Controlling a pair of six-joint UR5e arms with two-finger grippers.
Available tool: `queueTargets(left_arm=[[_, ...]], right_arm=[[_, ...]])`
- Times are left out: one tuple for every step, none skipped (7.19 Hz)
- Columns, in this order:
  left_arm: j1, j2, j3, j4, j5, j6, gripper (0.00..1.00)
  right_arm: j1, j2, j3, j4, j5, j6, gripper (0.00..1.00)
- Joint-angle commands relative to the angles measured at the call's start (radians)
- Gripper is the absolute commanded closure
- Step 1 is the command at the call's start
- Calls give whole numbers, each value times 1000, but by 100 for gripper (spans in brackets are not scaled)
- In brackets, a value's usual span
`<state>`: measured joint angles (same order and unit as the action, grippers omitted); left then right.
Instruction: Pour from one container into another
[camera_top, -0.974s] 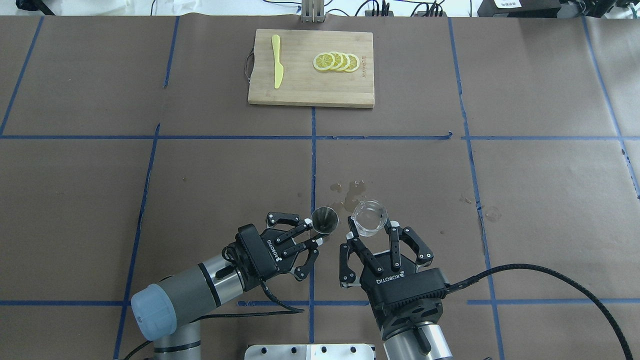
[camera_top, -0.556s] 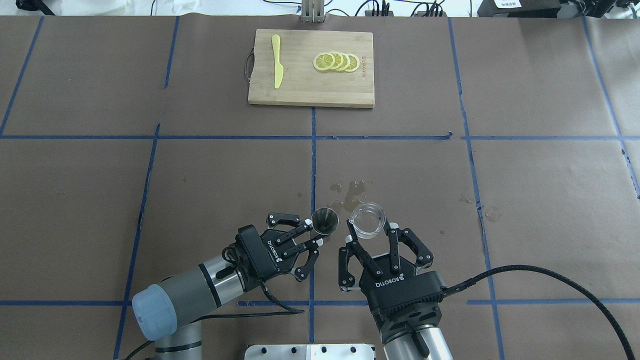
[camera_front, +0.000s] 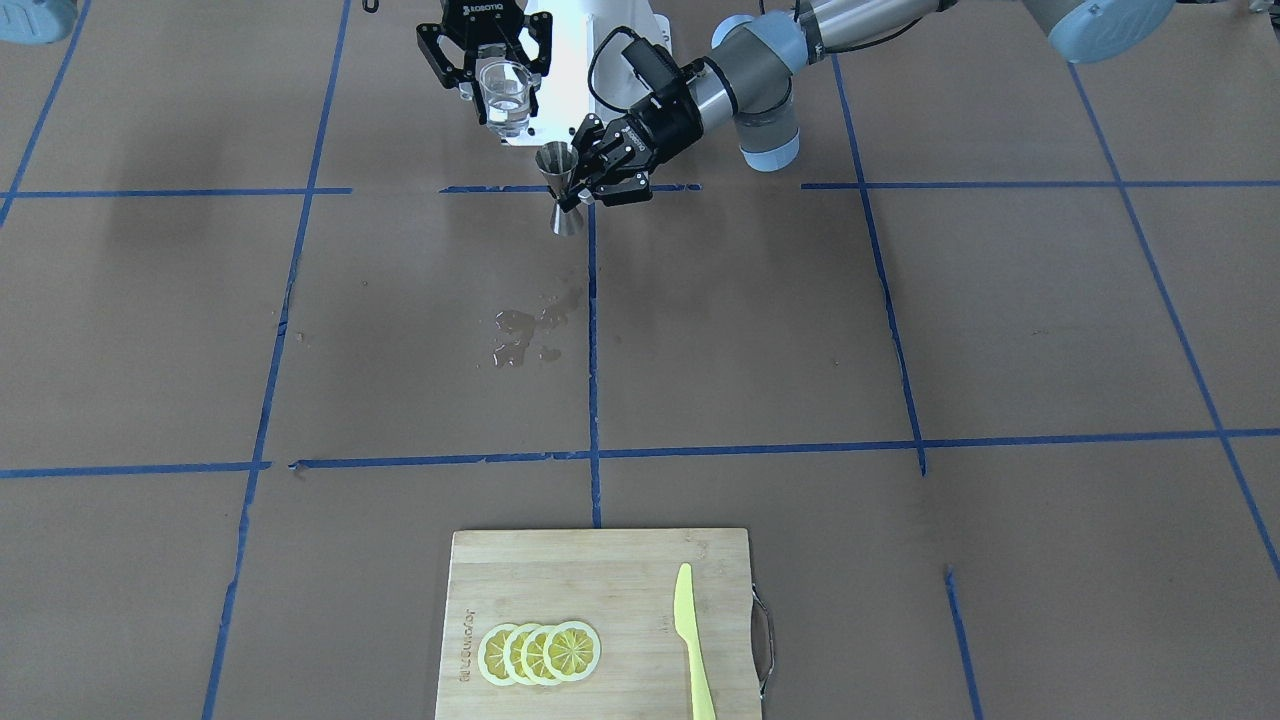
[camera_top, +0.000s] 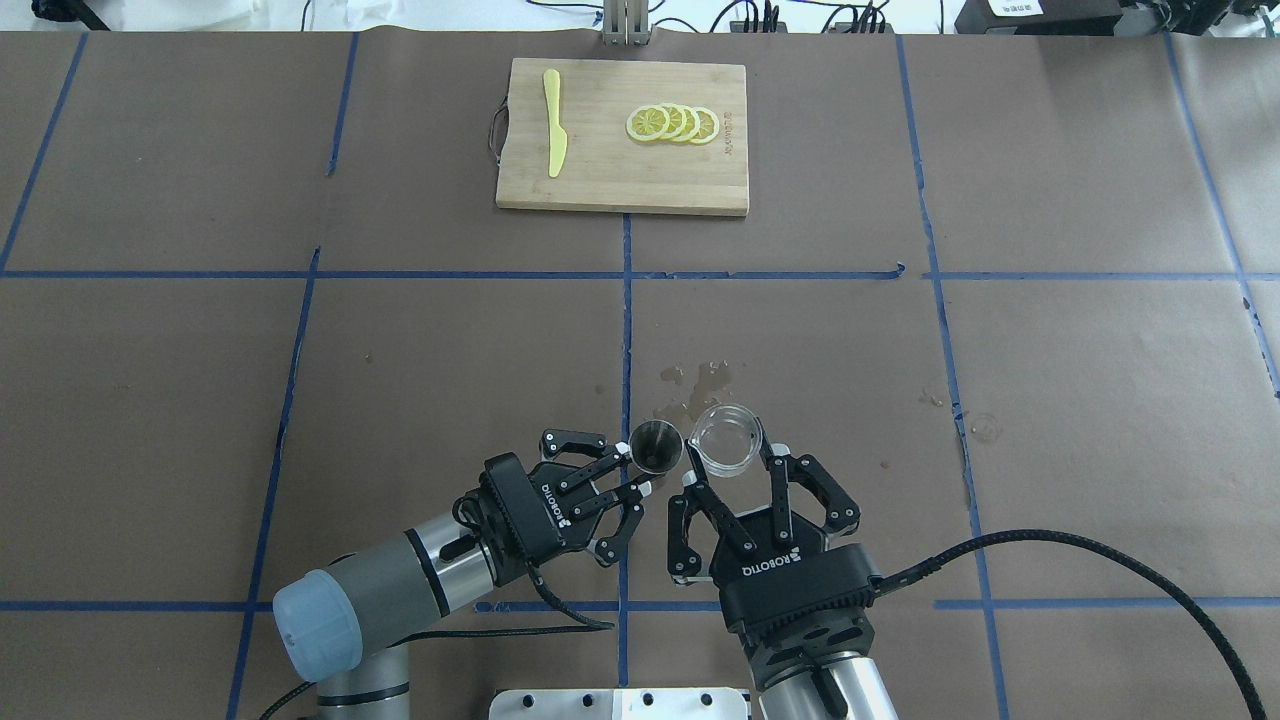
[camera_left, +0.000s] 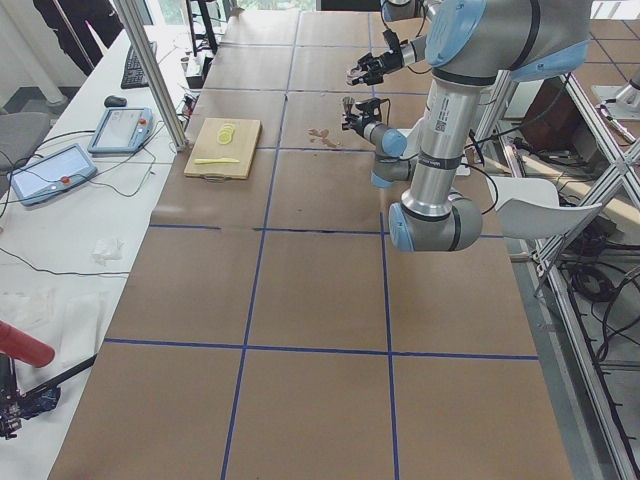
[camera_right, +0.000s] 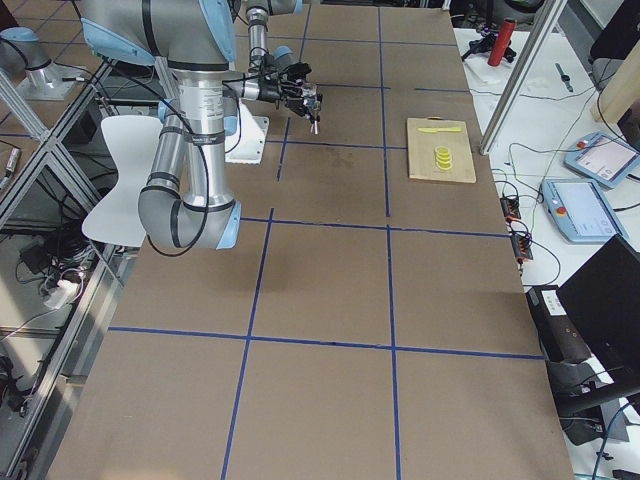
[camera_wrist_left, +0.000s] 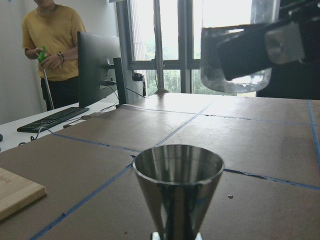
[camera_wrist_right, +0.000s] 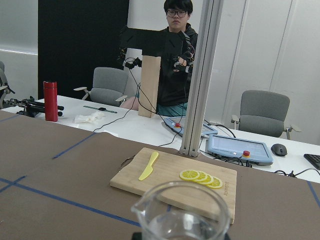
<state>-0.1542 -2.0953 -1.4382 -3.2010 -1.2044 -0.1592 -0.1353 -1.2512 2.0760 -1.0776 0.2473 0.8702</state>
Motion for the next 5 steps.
queueTargets(left_arm=[[1, -2, 1, -2, -3, 1, 100], [2, -2, -1, -2, -3, 1, 100], [5, 0, -1, -2, -3, 1, 100], [7, -2, -2, -2, -3, 1, 100], [7, -3, -1, -2, -3, 1, 100]], right_arm=[[5, 10, 1, -12, 1, -4, 100], [8, 10, 0, -13, 0, -4, 100], [11, 10, -1, -22, 0, -4, 100], [16, 10, -1, -36, 0, -4, 100], [22, 12, -2, -51, 0, -4, 100]])
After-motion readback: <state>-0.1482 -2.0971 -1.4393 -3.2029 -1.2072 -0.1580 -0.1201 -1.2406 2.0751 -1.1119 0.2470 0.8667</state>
